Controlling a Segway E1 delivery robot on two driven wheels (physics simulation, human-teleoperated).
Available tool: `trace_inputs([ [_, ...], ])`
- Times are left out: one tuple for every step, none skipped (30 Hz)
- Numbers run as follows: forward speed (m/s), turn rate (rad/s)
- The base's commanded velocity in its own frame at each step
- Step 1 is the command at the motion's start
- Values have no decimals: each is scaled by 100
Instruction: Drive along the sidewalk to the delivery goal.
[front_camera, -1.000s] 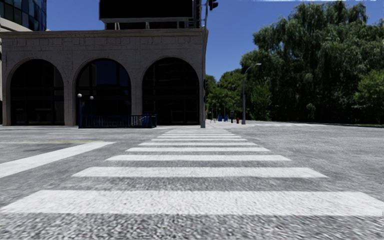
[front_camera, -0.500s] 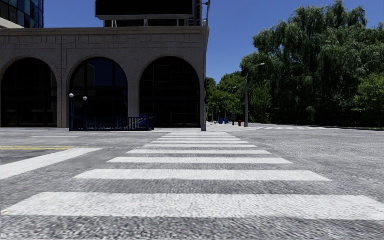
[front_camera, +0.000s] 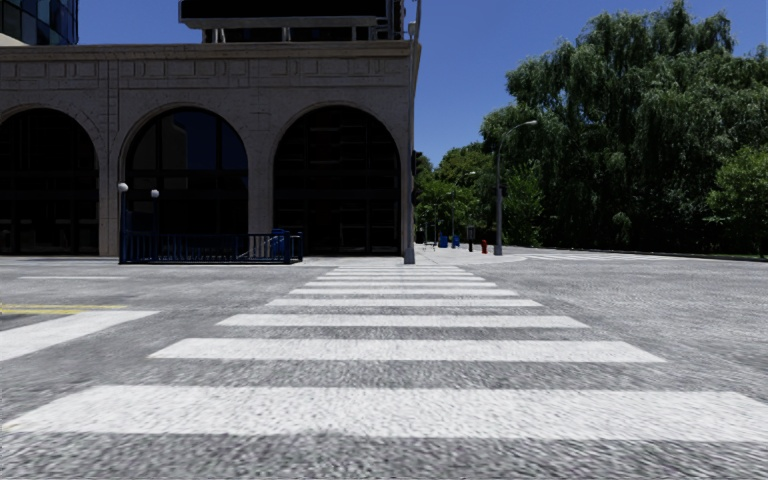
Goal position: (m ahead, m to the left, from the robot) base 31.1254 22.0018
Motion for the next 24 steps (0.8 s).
trace_inputs([
  [200,0],
  [200,0],
  [200,0],
  [200,0],
  [200,0],
  [200,0],
  [200,0],
  [200,0],
  [200,0],
  [200,0],
  [200,0],
  [200,0],
  [200,0],
  [200,0],
  [200,0],
  [200,0],
  [200,0],
  [200,0],
  [200,0],
  [200,0],
  [200,0],
  [200,0],
  [200,0],
  [200,0],
])
